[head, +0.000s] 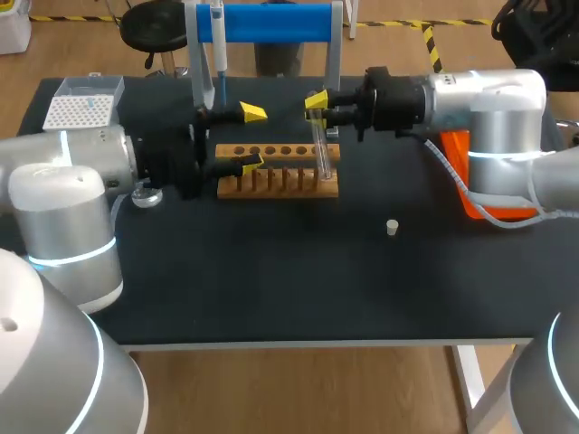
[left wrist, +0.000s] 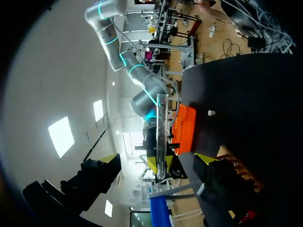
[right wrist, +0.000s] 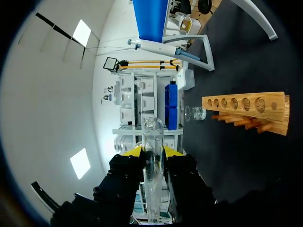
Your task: Invert the test tube, pick up the pipette, mount the tip to pipette, aspirate from beaker and dispense into the tube, eject the tip, return the pipette, and cap with the stopper.
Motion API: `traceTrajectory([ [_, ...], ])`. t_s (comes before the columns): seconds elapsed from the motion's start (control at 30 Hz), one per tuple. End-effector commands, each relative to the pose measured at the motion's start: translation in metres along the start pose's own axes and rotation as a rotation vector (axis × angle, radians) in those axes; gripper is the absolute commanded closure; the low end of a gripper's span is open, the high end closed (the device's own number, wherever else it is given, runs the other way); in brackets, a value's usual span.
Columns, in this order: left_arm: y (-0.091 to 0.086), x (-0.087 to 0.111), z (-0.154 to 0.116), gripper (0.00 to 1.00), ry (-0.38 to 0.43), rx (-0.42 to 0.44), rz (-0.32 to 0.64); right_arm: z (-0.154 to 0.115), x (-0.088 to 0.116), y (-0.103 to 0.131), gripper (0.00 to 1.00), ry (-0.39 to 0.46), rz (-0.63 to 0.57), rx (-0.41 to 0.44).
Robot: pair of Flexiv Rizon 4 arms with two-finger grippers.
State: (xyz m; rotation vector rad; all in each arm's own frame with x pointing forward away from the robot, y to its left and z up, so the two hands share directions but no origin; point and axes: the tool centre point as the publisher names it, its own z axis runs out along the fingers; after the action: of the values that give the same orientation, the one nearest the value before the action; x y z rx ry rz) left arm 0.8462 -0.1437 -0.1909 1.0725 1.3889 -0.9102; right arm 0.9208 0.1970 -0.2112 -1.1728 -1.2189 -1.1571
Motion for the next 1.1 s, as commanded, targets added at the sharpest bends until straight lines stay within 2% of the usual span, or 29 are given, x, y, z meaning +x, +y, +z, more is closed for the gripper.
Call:
traceTrajectory([
  [0.03,0.003,0.004,0.018,0.0,0.004,0.1,0.152,0.0,0.001,0.0,1.0,-0.002,0.0,0.0],
  [0.17,-0.003,0.0,0.029,0.0,-0.035,0.137,0.16,0.0,0.001,0.0,1.0,-0.002,0.0,0.0],
  [0.37,-0.013,-0.002,0.043,0.0,-0.052,0.177,0.13,0.0,0.001,0.0,1.0,-0.002,0.0,0.0],
  [0.53,-0.019,-0.001,0.053,0.0,-0.051,0.181,0.084,0.0,0.001,0.0,1.0,-0.002,0.0,0.0],
  [1.1,-0.041,0.004,0.083,0.0,-0.07,0.197,0.03,0.0,0.001,0.0,1.0,-0.002,0.0,0.0],
])
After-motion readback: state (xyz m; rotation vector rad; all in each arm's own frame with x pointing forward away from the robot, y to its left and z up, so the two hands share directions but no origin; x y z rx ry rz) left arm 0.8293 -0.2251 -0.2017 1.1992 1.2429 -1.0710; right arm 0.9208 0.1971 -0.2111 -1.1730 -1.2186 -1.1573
